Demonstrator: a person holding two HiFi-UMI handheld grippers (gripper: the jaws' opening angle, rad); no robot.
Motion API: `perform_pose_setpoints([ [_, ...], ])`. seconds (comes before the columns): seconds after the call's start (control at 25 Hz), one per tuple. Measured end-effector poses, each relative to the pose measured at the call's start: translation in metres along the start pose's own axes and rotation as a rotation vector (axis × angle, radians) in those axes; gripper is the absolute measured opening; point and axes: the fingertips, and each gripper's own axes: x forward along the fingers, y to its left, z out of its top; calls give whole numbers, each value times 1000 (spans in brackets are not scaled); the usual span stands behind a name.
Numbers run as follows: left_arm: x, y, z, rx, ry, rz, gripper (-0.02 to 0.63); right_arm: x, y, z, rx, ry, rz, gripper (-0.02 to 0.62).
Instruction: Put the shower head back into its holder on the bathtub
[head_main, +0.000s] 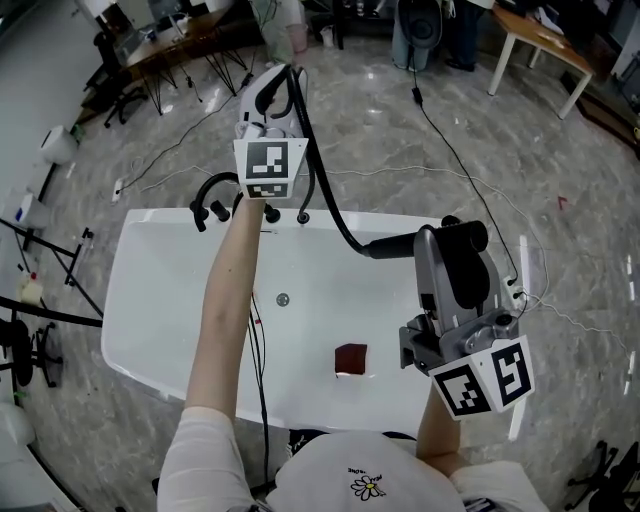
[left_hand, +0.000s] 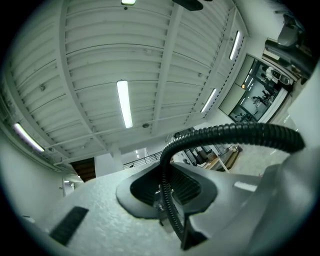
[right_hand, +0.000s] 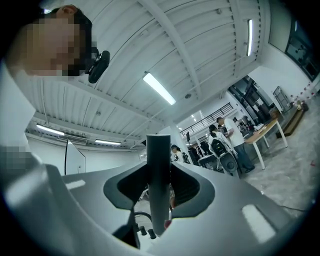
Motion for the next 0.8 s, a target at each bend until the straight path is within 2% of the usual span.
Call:
perform_pose_setpoints([
  [0.16, -6, 0, -46, -50, 73, 20, 61, 4, -9, -11, -3, 24, -19, 141],
  [0.52, -41, -16, -135, -69, 253, -3, 61, 14, -5, -32, -23, 89, -15, 141],
  [0.68, -49, 5, -137, -49, 243, 34, 61, 16, -1, -37, -27, 90, 3, 141],
  [0.8, -42, 26, -126, 22, 227, 38, 61, 14, 2, -38, 1, 79, 22, 141],
])
